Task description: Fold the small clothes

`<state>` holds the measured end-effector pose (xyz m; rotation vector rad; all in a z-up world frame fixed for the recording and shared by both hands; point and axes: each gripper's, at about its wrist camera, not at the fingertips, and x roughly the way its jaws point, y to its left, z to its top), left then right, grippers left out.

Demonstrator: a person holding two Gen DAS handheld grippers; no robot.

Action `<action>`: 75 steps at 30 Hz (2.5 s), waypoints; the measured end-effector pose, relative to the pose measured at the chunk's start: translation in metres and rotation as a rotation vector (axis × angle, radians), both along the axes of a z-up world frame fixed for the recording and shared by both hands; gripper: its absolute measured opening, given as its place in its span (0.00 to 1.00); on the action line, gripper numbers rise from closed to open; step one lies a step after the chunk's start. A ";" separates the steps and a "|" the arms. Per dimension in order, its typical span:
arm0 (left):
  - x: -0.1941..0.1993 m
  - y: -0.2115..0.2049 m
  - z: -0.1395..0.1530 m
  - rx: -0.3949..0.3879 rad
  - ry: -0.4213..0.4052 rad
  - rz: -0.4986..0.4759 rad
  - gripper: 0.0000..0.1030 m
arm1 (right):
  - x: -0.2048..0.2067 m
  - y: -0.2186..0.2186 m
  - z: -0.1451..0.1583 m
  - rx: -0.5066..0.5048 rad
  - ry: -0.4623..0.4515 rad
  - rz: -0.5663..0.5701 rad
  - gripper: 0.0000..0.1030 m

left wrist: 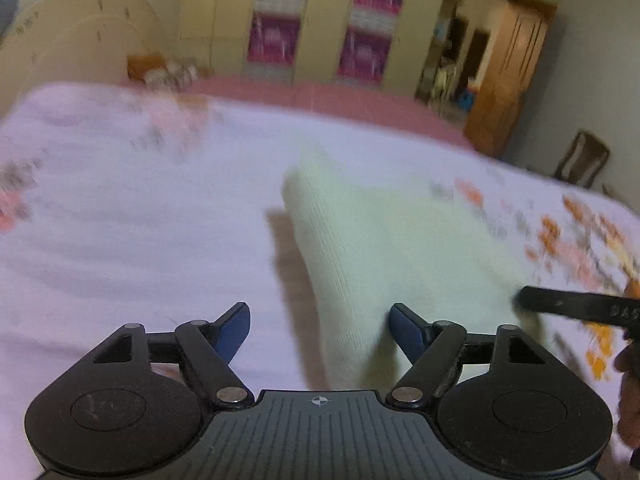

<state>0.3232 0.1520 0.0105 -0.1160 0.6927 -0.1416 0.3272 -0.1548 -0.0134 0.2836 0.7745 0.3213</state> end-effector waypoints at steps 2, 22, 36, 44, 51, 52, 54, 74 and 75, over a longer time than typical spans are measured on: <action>0.002 -0.001 0.011 0.028 -0.036 -0.021 0.51 | -0.008 -0.008 0.016 0.001 -0.086 -0.006 0.36; 0.040 -0.022 -0.009 -0.018 -0.011 -0.074 0.51 | 0.057 0.045 0.007 -0.278 -0.079 0.155 0.23; -0.092 -0.034 -0.034 0.030 0.044 0.001 0.52 | -0.085 0.052 -0.003 -0.397 -0.096 0.305 0.23; -0.155 -0.027 -0.026 0.022 0.028 0.046 0.56 | -0.126 0.026 0.004 -0.405 -0.069 0.172 0.33; -0.221 -0.029 0.013 0.024 -0.067 0.079 0.97 | -0.185 0.005 0.040 -0.301 -0.095 0.094 0.54; -0.231 -0.031 0.021 0.035 -0.076 0.079 0.99 | -0.195 0.004 0.046 -0.292 -0.103 0.080 0.66; -0.246 -0.035 0.034 0.049 -0.093 0.072 1.00 | -0.214 0.002 0.058 -0.275 -0.113 0.067 0.77; -0.349 -0.065 0.103 0.005 -0.144 0.070 1.00 | -0.317 -0.010 0.141 -0.259 -0.266 -0.061 0.99; -0.351 -0.064 0.103 0.004 -0.144 0.071 1.00 | -0.319 -0.009 0.143 -0.265 -0.270 -0.064 0.99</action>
